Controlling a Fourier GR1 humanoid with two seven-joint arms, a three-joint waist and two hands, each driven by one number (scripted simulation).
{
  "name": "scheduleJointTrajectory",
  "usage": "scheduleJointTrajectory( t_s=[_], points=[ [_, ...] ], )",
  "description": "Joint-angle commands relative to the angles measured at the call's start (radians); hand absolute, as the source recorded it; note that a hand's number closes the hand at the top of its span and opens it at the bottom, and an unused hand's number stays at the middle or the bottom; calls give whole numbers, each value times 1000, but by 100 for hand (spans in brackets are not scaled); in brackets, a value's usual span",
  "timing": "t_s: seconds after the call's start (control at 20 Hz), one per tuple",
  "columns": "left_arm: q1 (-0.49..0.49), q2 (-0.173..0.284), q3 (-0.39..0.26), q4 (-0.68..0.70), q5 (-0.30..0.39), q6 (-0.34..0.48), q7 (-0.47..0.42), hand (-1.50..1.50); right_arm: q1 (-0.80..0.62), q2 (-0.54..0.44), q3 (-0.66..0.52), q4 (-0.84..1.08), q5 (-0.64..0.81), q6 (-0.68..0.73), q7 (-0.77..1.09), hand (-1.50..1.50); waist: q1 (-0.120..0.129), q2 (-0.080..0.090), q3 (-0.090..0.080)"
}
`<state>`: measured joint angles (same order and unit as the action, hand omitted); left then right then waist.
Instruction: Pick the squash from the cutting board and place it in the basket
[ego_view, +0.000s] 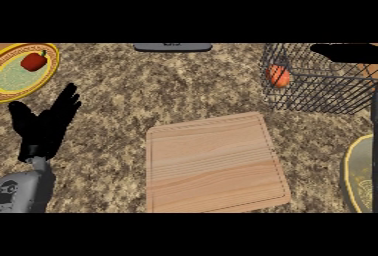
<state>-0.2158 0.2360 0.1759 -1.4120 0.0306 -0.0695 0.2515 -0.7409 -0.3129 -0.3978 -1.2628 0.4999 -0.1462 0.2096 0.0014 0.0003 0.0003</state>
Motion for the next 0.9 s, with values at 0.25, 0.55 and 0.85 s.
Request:
scheduleJointTrajectory(
  t_s=[0.25, 0.55, 0.85],
  points=[
    [15, 10, 15, 0, 10, -13, -10, 0, 37, -154, -295, -1, -305, 90, 50, -150, -17, -4, 0],
    [23, 18, 25, 1, 8, -14, -30, 0, 169, -392, -425, 213, -459, 372, -91, -150, -8, 2, 1],
    [27, -3, 5, -24, 14, -20, -5, 0, 284, -534, -464, 385, -516, 584, -233, -150, -1, 1, 1]
  ],
)
